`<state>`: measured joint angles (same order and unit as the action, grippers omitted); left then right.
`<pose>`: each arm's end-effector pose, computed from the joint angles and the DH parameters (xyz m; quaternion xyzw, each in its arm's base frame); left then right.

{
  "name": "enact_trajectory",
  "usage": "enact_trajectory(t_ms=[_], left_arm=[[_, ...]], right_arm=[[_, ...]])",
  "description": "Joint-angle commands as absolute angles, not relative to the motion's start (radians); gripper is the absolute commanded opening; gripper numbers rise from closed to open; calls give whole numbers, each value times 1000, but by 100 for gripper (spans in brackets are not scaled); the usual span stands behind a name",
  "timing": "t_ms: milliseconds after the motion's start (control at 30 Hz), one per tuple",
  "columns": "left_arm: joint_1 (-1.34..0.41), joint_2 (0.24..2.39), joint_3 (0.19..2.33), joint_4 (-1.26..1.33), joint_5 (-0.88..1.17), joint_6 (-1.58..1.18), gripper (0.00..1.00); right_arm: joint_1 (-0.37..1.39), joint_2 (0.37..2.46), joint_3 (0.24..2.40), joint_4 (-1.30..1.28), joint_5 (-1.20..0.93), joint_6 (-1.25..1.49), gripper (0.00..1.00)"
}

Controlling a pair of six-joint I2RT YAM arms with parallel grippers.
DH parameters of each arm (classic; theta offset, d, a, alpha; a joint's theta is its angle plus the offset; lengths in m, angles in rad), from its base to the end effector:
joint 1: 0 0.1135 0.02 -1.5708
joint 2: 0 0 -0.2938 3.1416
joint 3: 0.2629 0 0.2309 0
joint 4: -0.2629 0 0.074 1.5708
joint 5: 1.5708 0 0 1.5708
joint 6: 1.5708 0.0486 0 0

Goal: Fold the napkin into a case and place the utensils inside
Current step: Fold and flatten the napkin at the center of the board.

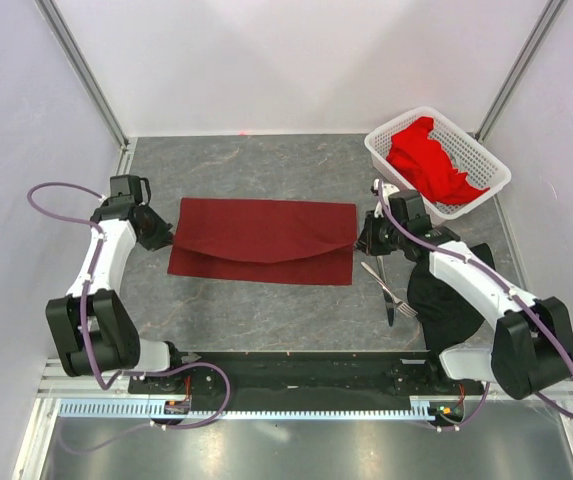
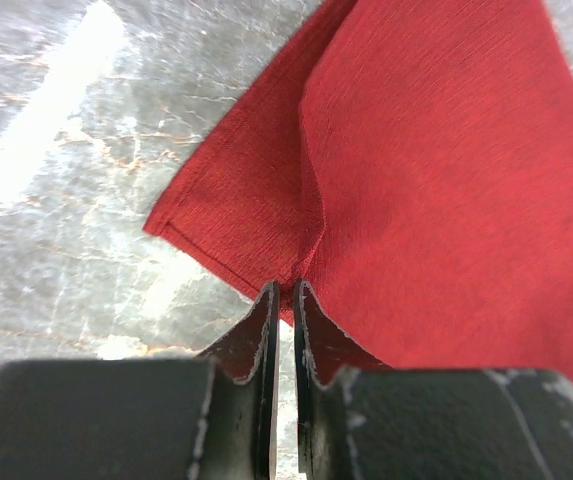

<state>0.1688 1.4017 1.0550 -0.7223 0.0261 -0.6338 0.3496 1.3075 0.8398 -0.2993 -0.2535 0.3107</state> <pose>0.2561 0.0424 0.2763 -0.3754 0.8929 -0.0695 0.2387 0.2371 0.0994 0.2662 -0.0672 0.9118 0.2358 0.3294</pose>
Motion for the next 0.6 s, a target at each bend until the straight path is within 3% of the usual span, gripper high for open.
enact_trajectory(t_ms=[0, 567], left_arm=[[184, 1362, 1059, -756, -41, -594, 2], [183, 1583, 1028, -718, -118, -604, 2]], right_arm=[[354, 1255, 845, -348, -265, 308, 0], [390, 1401, 724, -202, -284, 337, 0]])
